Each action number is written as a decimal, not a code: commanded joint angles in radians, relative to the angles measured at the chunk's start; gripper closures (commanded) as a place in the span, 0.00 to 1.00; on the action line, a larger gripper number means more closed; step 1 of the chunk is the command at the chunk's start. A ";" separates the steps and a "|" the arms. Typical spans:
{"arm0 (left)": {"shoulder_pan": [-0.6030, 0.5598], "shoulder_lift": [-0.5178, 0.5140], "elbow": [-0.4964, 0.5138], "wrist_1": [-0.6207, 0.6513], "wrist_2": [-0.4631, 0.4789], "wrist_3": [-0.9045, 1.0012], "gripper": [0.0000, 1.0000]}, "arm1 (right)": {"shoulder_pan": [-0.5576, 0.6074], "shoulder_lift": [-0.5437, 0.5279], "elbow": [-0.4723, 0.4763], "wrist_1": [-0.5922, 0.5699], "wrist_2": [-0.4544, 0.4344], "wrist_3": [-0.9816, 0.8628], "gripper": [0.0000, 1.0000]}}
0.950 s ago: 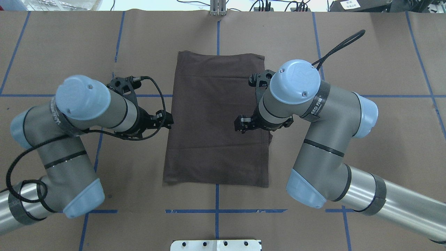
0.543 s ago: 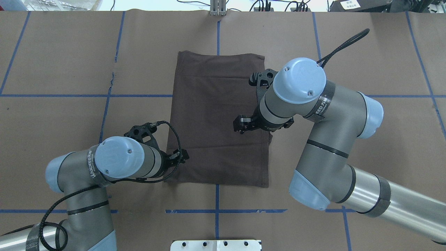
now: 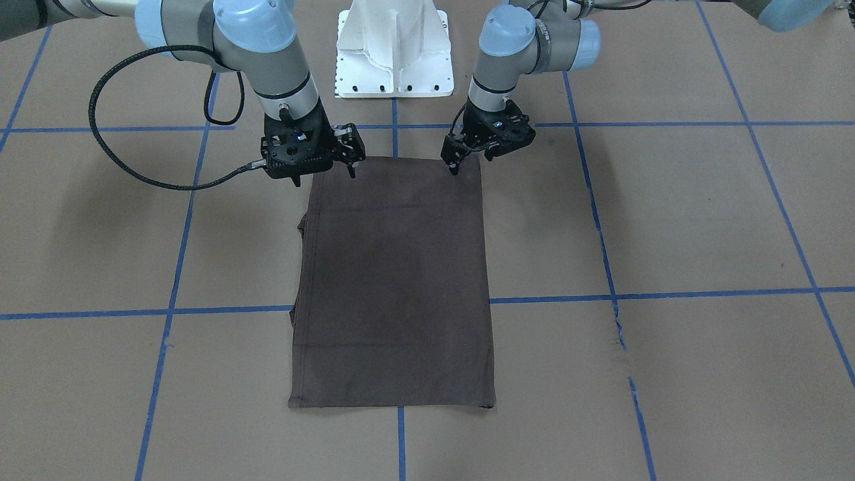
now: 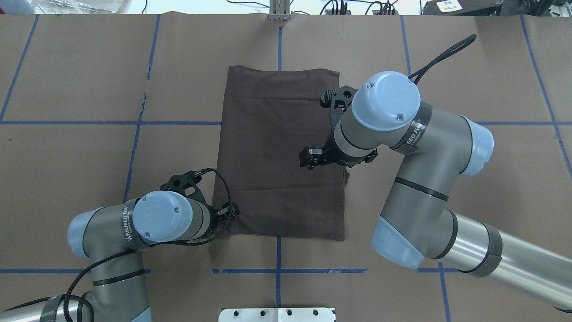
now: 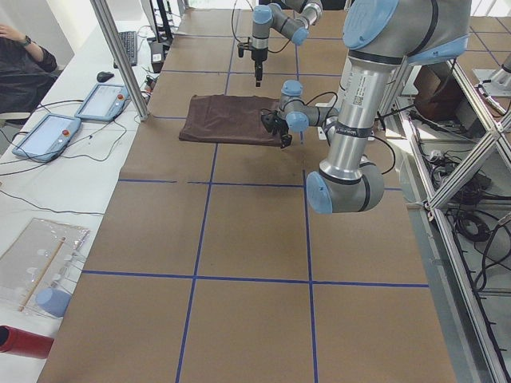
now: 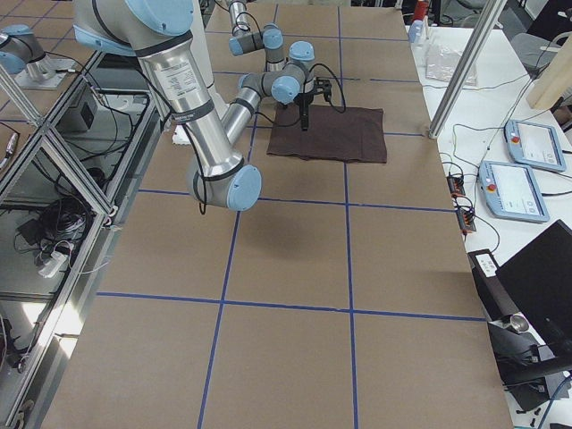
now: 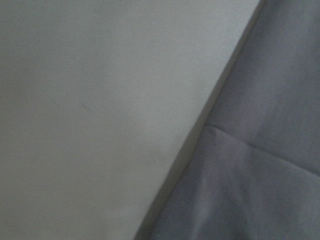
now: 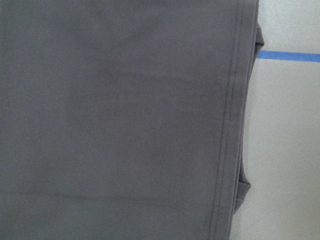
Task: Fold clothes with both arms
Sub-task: 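Move both grippers to the shirt's corners nearest the robot, then grasp the near corners of the folded shirt with both grippers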
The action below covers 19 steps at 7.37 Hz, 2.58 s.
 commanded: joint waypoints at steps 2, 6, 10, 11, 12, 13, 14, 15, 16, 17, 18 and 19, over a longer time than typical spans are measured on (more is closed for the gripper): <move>-0.001 -0.002 0.001 0.003 -0.002 -0.018 0.69 | 0.007 0.000 0.001 0.000 0.004 0.000 0.00; -0.001 -0.002 -0.019 0.019 -0.010 -0.003 1.00 | 0.009 -0.003 0.001 0.000 0.011 0.000 0.00; -0.001 -0.006 -0.056 0.023 -0.070 0.006 1.00 | -0.080 -0.078 0.007 0.160 -0.009 0.425 0.00; -0.001 -0.005 -0.058 0.023 -0.071 0.011 1.00 | -0.118 -0.093 0.017 0.185 -0.042 0.531 0.00; -0.001 0.001 -0.056 0.023 -0.070 0.020 1.00 | -0.158 -0.098 0.021 0.181 -0.100 0.636 0.00; -0.001 0.001 -0.051 0.023 -0.070 0.020 1.00 | -0.196 -0.110 0.019 0.172 -0.148 0.732 0.00; -0.001 0.000 -0.051 0.023 -0.068 0.020 1.00 | -0.221 -0.118 0.016 0.158 -0.171 0.832 0.00; -0.001 -0.002 -0.051 0.023 -0.068 0.020 1.00 | -0.240 -0.138 0.017 0.158 -0.188 0.895 0.00; -0.001 -0.005 -0.051 0.023 -0.068 0.020 1.00 | -0.267 -0.149 0.017 0.158 -0.211 0.926 0.00; -0.001 -0.006 -0.054 0.023 -0.068 0.020 1.00 | -0.299 -0.158 0.011 0.158 -0.242 0.945 0.00; -0.002 -0.006 -0.056 0.023 -0.067 0.020 1.00 | -0.312 -0.164 0.010 0.158 -0.251 0.943 0.00; -0.004 -0.006 -0.056 0.023 -0.067 0.020 1.00 | -0.313 -0.166 0.002 0.156 -0.251 0.943 0.00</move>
